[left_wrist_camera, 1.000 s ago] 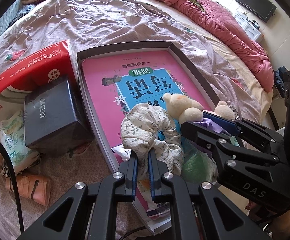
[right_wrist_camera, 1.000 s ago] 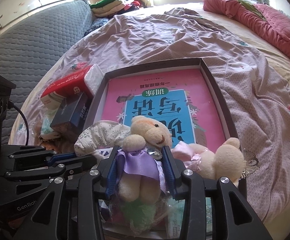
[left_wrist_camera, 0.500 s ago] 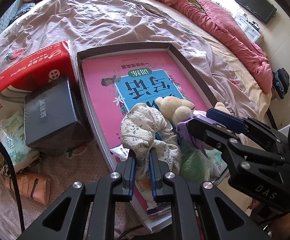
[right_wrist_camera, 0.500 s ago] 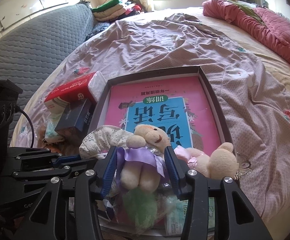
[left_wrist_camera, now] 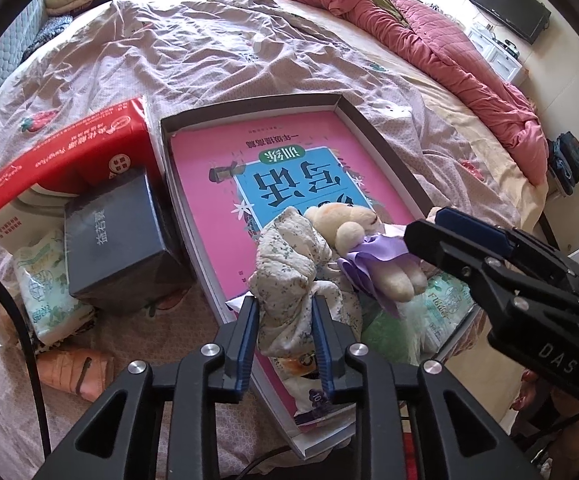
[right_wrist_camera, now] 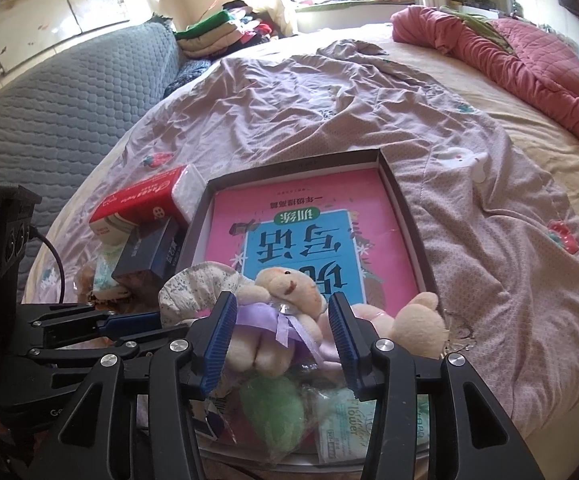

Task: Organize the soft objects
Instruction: 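Lower the scrunchie and teddy bear with both grippers into the tray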

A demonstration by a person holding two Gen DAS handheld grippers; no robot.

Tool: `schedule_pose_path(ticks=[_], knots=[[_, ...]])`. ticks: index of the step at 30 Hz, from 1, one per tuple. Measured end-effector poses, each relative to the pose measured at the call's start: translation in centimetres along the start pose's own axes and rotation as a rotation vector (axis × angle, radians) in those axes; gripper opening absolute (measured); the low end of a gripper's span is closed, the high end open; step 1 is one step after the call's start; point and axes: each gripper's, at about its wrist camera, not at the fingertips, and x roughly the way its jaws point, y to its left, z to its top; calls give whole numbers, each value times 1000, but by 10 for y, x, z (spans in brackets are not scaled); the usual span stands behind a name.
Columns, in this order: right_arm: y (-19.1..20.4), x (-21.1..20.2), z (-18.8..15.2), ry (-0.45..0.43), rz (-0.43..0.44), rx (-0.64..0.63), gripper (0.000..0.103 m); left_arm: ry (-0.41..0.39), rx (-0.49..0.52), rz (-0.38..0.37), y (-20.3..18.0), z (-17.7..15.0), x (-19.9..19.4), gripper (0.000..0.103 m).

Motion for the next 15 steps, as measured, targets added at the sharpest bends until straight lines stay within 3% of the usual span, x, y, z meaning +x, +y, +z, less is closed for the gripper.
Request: schedule_pose_path(ticks=[5, 7, 10, 15], knots=[[-1, -5, 0, -7, -7, 0, 51, -9, 9, 12, -2, -1, -6, 34], [-1, -6, 0, -9, -8, 0, 59, -11, 9, 16, -1, 0, -7, 34], [0, -8, 0, -15, -12, -2, 60, -18, 10, 18, -2, 0, -11, 35], [2, -14, 2, -31, -25, -2, 62, -36, 15, 30, -3, 0, -19, 45]])
